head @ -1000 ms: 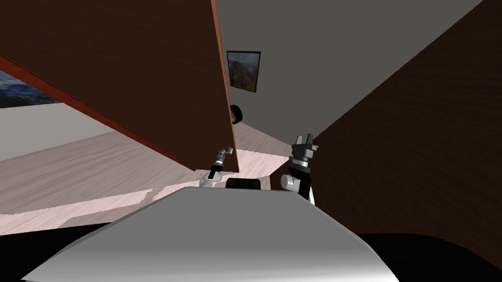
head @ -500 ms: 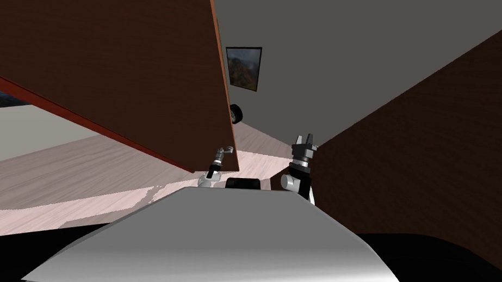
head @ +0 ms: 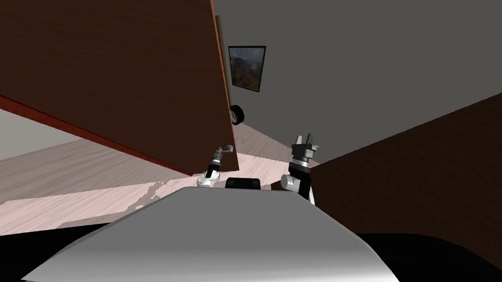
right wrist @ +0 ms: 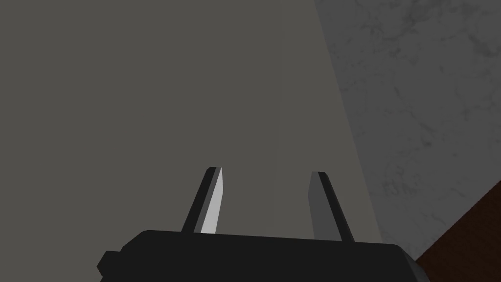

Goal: Push the door open

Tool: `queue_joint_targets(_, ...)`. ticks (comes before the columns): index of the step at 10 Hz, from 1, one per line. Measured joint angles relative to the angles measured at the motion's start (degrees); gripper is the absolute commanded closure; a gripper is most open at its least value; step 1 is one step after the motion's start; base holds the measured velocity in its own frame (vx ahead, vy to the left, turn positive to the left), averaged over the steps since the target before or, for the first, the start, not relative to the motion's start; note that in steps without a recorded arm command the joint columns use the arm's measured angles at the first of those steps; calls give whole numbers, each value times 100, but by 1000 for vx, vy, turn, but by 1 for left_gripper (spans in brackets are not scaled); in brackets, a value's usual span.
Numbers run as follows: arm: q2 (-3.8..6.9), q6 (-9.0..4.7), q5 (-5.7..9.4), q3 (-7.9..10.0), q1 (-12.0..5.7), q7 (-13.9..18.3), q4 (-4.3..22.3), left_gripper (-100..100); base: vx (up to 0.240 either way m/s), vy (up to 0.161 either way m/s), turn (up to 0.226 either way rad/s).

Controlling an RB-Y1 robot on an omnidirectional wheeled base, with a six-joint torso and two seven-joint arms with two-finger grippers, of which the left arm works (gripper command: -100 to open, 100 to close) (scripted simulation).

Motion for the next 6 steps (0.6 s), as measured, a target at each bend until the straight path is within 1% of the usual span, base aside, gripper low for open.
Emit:
queue_joint_targets(1,1,0,20,42,10,-35,-33,100,88,5,20)
queue_joint_targets(2,20,-104,38,82,-64,-56,88,100,125,-20,87)
queue_joint_targets(3,39,-170,68,141,-104,-76,188,100,176,-64,112)
queue_joint_targets(4,20,-224,99,209,-175,-128,338,100,123,-39,51)
queue_joint_targets(5,1,-165,107,232,-96,-158,204,100,136,-21,72)
queue_joint_targets(6,-43,-139,129,282,-87,-210,180,100,215,-51,92)
